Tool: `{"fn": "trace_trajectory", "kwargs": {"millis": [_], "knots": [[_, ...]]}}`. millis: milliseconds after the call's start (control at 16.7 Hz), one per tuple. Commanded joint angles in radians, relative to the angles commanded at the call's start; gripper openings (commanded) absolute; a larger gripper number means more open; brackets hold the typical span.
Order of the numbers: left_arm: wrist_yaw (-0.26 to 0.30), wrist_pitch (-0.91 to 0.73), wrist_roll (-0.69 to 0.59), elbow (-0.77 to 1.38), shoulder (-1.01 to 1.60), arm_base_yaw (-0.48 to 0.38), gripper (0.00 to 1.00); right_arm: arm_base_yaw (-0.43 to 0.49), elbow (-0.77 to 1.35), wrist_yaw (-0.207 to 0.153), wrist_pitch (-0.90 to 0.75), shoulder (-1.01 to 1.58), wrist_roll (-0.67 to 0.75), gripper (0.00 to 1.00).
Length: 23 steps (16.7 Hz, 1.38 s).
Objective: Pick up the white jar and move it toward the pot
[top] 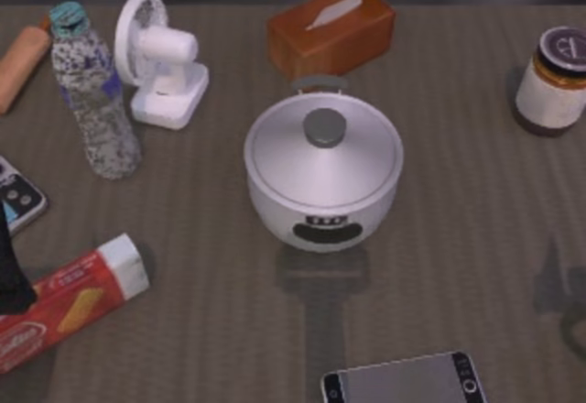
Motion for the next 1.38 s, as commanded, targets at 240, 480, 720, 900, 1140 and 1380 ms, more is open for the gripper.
{"fn": "trace_trajectory", "kwargs": {"millis": [240, 480, 720, 900, 1140, 1380], "knots": [[0.000, 0.000, 0.000, 0.000, 0.000, 0.000, 1.00, -0.004, 0.026, 0.002, -0.012, 0.021, -0.005, 1.00], [0.000, 0.000, 0.000, 0.000, 0.000, 0.000, 1.00, -0.019, 0.200, 0.008, -0.097, 0.169, -0.041, 1.00], [0.000, 0.000, 0.000, 0.000, 0.000, 0.000, 1.00, -0.032, 0.502, 0.005, -0.257, 0.441, -0.104, 1.00], [0.000, 0.000, 0.000, 0.000, 0.000, 0.000, 1.00, -0.038, 0.788, -0.004, -0.415, 0.707, -0.168, 1.00], [0.000, 0.000, 0.000, 0.000, 0.000, 0.000, 1.00, -0.043, 1.217, -0.021, -0.653, 1.112, -0.265, 1.00], [0.000, 0.000, 0.000, 0.000, 0.000, 0.000, 1.00, -0.045, 1.662, -0.042, -0.901, 1.540, -0.371, 1.00]]}}
